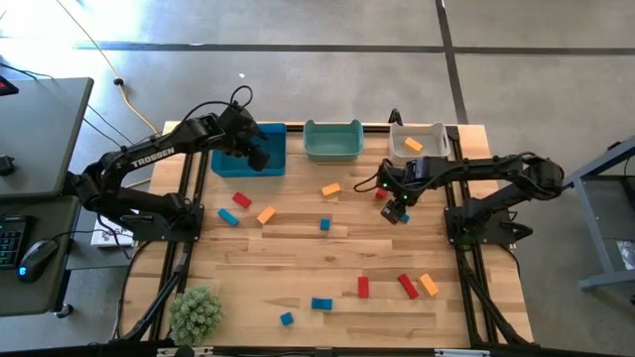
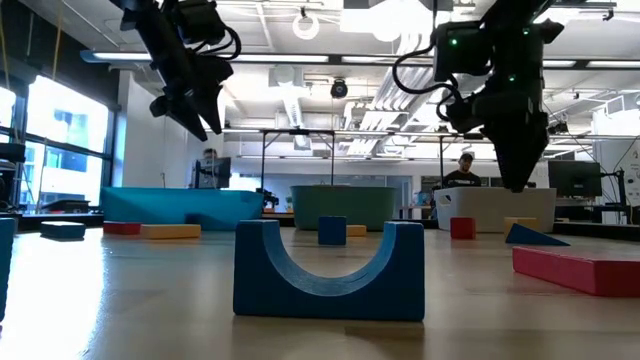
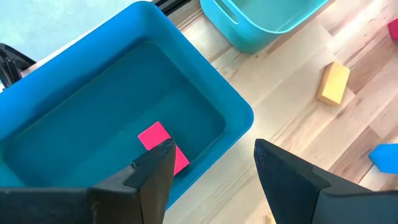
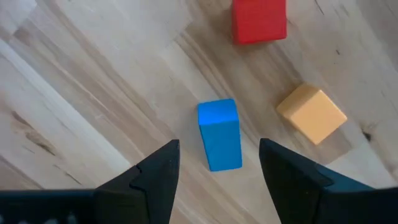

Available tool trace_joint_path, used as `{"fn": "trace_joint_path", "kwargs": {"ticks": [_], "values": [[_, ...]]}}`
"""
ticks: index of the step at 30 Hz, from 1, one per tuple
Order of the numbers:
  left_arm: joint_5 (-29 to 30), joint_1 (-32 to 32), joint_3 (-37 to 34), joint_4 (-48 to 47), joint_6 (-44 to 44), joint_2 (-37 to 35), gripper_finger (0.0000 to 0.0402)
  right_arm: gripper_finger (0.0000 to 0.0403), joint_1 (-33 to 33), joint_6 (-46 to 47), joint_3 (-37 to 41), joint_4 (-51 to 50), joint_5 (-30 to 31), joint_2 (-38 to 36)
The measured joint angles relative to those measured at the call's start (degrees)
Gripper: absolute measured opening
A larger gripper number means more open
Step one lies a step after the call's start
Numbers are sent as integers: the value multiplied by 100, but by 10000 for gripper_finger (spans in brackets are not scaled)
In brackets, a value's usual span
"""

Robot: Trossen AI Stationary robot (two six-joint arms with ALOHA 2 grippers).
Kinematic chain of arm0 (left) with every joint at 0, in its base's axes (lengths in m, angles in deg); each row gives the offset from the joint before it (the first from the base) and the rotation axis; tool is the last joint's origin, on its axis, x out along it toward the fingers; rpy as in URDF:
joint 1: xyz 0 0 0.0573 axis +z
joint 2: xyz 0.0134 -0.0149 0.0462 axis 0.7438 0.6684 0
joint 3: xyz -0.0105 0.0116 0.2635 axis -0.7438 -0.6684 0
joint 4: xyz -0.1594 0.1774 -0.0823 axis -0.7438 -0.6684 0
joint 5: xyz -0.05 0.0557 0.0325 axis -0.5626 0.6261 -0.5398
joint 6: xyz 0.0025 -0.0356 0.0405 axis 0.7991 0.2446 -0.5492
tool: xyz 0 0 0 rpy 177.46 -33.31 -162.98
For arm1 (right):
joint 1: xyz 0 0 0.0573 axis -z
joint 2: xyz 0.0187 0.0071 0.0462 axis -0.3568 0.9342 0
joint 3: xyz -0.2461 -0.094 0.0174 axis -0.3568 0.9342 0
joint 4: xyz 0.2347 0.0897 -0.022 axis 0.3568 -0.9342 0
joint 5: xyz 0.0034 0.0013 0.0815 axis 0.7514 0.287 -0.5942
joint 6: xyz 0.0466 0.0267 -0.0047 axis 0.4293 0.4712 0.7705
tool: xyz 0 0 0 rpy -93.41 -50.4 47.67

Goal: Sort & place blocks by color
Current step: Put the blue block into the green bin

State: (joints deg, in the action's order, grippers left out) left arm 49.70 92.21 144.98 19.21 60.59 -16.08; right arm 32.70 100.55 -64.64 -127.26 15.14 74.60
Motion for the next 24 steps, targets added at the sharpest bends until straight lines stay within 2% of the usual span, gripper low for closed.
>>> {"fn": "trace_joint_path", "kwargs": {"ticks": [24], "values": [[22,1,1,30,-2,2,209,209,-4,-530,0,339,-61,1581]]}}
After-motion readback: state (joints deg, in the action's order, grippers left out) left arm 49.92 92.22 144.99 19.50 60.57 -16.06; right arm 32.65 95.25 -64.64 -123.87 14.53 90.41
